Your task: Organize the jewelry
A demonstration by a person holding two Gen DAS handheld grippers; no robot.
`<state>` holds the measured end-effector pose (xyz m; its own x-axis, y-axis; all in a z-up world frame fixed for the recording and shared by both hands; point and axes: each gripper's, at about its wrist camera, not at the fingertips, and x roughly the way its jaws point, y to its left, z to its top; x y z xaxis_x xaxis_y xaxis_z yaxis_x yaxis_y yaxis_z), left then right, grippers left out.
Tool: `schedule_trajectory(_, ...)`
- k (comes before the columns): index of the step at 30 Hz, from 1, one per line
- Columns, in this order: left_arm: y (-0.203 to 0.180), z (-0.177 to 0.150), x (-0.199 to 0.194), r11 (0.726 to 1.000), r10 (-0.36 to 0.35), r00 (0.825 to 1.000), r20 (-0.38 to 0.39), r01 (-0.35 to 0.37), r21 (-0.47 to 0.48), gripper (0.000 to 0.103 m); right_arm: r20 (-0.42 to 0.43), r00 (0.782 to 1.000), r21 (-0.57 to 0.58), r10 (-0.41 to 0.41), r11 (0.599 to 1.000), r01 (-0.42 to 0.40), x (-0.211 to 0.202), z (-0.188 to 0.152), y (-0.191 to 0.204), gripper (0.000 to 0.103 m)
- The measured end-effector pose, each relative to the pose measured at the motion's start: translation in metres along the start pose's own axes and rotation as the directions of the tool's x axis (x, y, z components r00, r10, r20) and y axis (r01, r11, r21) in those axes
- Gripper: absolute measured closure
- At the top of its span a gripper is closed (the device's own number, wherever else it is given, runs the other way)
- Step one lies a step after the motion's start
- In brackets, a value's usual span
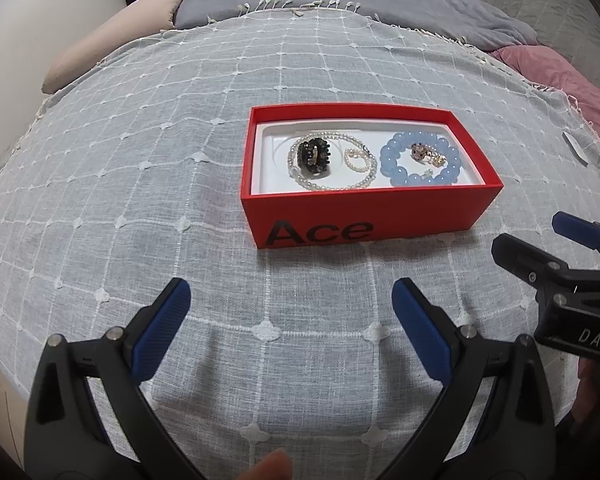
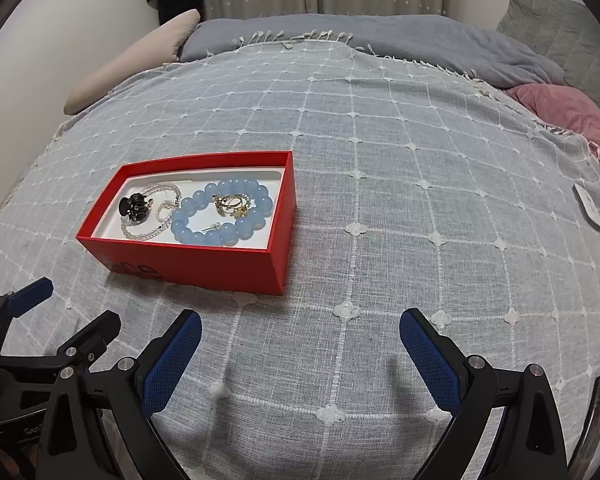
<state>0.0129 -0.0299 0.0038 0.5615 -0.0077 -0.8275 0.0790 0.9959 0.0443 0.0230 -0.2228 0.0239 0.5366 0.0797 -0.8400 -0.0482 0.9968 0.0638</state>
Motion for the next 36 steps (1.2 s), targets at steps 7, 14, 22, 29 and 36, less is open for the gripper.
schedule_trajectory(7,-0.0004,0.0001,0.0001,1.000,0.000,1.000,-0.002,0.000,0.001,0.002,-0.002,1.000,0.001,0.001,1.000,-0.001,0.0015,-0.0001,-0.0009,0.003)
schedule_trajectory(14,0.0004,-0.0014,0.0015,1.000,0.001,1.000,-0.007,-0.001,0.009,0.003,-0.006,1.000,-0.003,0.000,1.000,0.000,0.0018,-0.0007,0.0005,0.003)
schedule_trajectory(22,0.0009,-0.0016,0.0012,1.000,0.002,1.000,-0.008,-0.002,0.009,0.002,-0.008,1.000,-0.002,0.001,1.000,-0.001,0.0019,-0.0008,0.0008,0.003)
schedule_trajectory(29,0.0011,-0.0011,0.0012,1.000,0.003,1.000,-0.007,-0.003,0.010,0.002,-0.009,1.000,-0.002,0.001,1.000,-0.001,0.0030,-0.0027,0.0010,0.003)
schedule_trajectory(36,0.0050,-0.0029,0.0033,1.000,0.002,1.000,-0.013,-0.002,0.010,0.002,-0.013,1.000,-0.009,-0.010,1.000,0.010,0.0057,-0.0073,0.0017,0.003)
